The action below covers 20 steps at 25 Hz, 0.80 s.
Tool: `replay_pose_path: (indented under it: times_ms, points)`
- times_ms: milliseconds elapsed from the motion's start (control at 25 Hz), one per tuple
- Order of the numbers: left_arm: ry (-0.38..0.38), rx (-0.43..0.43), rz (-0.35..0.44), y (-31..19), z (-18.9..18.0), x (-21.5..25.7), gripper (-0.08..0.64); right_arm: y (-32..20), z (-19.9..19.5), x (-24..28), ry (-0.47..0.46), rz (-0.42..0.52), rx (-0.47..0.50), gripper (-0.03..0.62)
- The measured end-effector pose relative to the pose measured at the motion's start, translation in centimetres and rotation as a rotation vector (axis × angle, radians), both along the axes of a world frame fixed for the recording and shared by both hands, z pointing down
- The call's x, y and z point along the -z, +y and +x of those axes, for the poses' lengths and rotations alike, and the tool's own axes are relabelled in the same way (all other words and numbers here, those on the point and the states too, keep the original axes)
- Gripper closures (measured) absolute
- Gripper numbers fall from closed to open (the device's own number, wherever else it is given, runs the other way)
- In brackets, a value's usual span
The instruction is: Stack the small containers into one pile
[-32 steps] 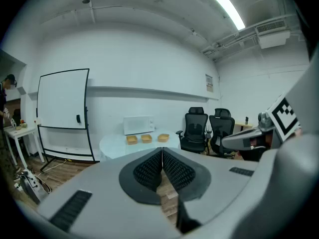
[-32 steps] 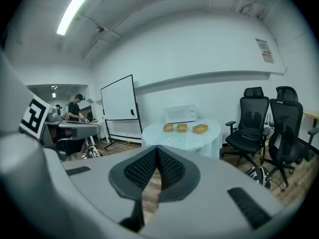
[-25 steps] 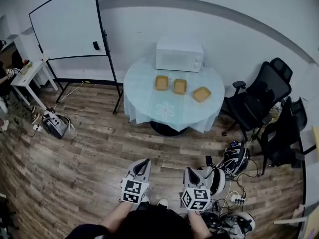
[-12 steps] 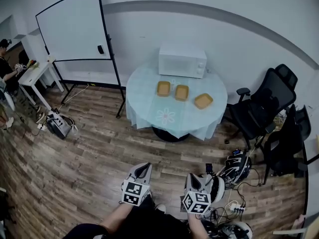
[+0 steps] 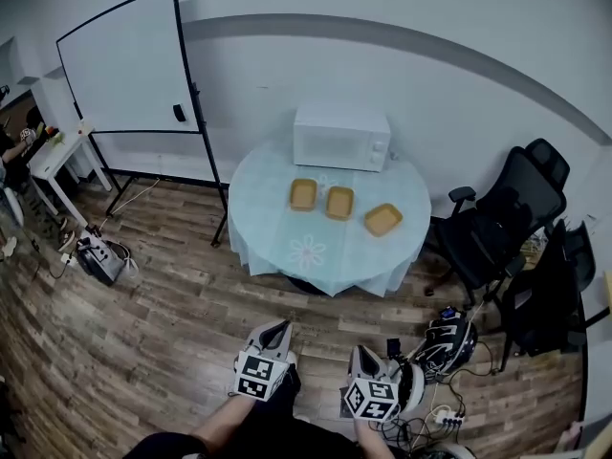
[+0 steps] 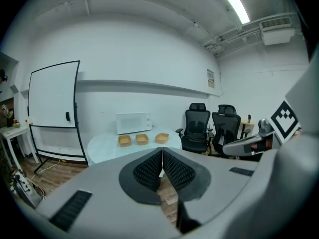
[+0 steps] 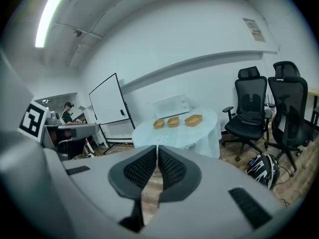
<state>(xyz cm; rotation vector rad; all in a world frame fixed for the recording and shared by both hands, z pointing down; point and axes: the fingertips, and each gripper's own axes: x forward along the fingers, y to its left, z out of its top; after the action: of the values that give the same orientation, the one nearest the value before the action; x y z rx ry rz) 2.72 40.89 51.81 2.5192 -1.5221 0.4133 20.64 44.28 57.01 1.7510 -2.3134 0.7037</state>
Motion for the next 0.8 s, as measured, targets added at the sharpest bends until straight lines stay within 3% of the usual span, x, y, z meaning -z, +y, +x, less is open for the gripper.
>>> replay_pose_path:
  times_ms: [280,800]
  points:
    - [-0.01,-0.039,-0.003,-8.6,0.1,0.1,0.546,-8.2,-1.3,1.5,0.004,0.023,0.0,0.566]
    - [-0.005,-0.082,-0.028,-23.1,-3.5,-0.1,0.546,-22.3,-5.1,1.9,0.021,0.014,-0.041,0.566]
